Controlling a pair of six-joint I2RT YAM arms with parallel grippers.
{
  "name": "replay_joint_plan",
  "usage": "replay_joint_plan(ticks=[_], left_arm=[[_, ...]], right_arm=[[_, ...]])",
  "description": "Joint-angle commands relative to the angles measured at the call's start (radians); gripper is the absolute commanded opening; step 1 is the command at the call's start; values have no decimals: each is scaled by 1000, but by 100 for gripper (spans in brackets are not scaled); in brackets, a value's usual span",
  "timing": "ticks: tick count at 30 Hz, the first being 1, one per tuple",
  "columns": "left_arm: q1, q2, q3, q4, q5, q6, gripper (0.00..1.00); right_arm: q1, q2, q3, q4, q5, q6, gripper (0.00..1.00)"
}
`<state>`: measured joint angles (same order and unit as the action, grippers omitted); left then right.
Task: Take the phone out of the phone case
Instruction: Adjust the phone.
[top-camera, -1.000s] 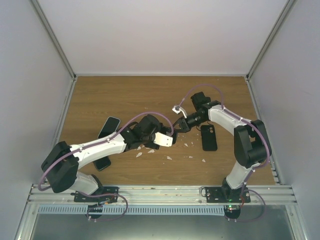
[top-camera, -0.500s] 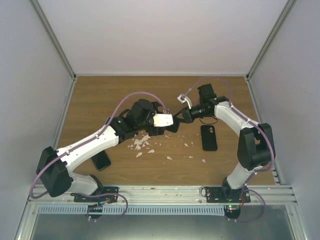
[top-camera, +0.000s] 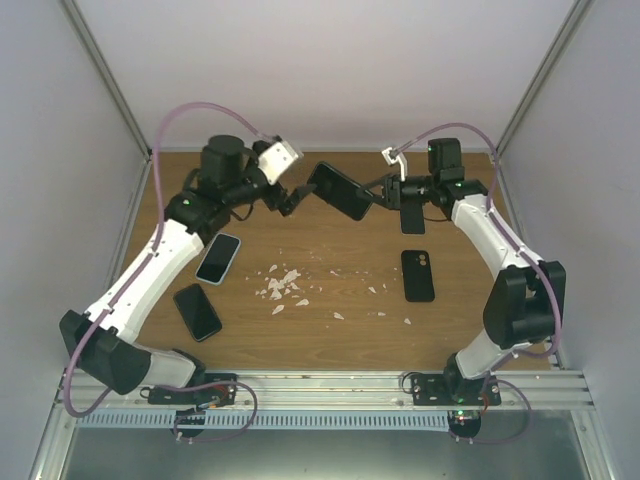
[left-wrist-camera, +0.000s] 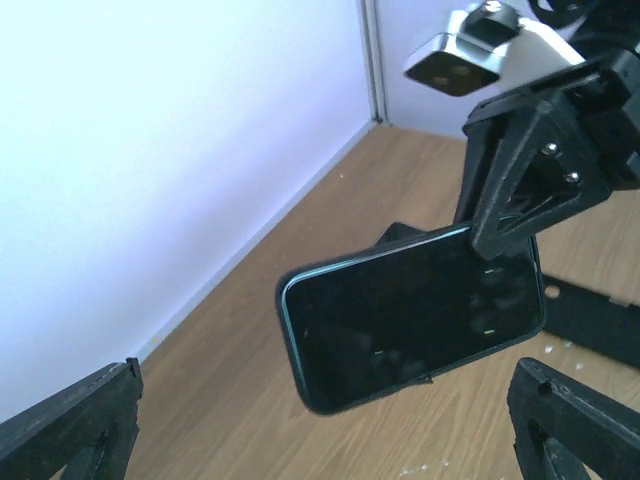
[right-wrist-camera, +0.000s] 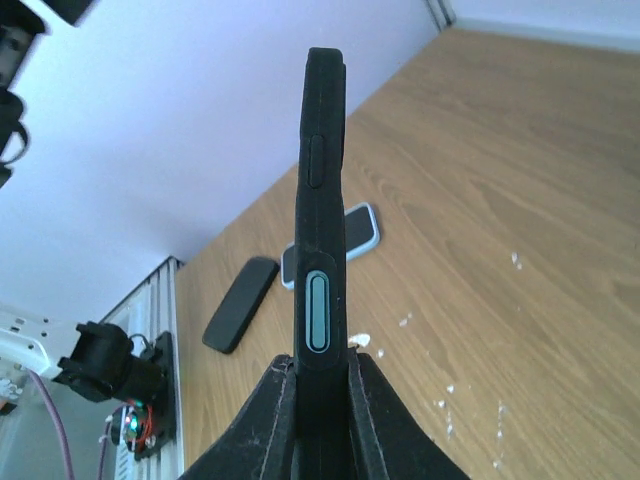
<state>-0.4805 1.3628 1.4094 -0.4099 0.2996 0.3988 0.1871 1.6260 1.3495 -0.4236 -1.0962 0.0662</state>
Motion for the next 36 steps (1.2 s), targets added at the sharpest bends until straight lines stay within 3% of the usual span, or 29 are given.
replay_joint_plan(ticks=[1,10,15,26,30,36], left_arm=[[100,-16,33,41,285,-228,99],[303,3,3,225,737,-576,99],[310,-2,-45,381,895,-697,99],[246,2,-79,455,970,-760,92],[235,0,-84,473,978,-773,85],[229,0,-92,511,968,-796,67]], right_arm=[[-10,-72,59,189,-100,117,0],[-8,-168,19,408,-155,234,1],[2,-222,-19,452,-173,247,1],[70,-280,-57,491,-171,265,1],[79,-290,-72,498,-174,274,0],[93,-298,-93,512,-184,285,1]])
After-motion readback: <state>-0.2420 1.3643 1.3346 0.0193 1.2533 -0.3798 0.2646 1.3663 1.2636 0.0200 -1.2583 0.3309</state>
